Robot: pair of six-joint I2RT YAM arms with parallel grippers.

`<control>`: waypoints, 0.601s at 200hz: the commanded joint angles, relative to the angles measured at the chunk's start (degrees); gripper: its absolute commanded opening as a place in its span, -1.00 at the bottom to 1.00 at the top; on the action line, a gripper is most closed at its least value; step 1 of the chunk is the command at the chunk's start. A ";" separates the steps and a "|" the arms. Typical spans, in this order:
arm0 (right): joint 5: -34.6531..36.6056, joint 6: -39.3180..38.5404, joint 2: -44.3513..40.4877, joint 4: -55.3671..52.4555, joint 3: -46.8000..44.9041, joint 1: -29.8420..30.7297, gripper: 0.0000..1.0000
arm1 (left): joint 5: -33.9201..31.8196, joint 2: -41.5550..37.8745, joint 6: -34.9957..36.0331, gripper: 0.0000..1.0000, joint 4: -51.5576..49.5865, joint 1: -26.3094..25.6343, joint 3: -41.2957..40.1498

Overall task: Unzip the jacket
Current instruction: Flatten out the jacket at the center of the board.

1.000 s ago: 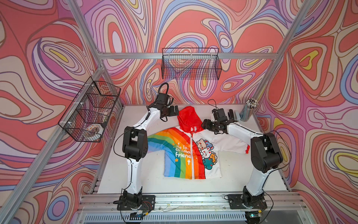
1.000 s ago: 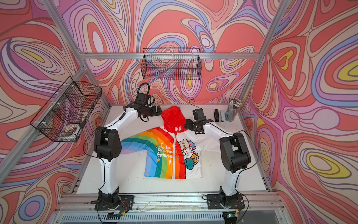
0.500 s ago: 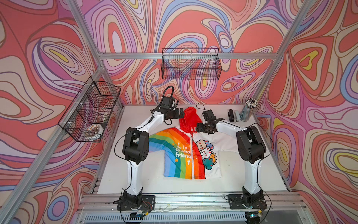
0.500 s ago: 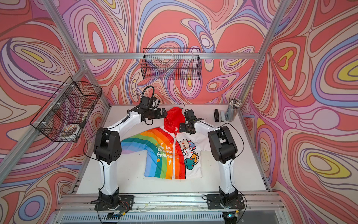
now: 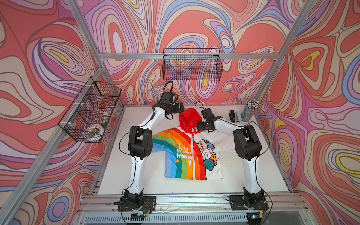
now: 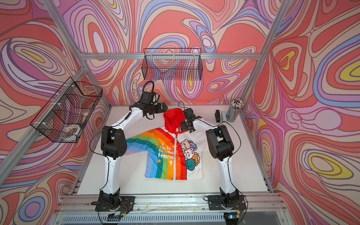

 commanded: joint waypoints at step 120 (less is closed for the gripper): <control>-6.76 7.38 3.13 0.66 5.37 -2.26 0.07 | 5.05 -12.59 5.21 0.88 12.23 1.79 -22.15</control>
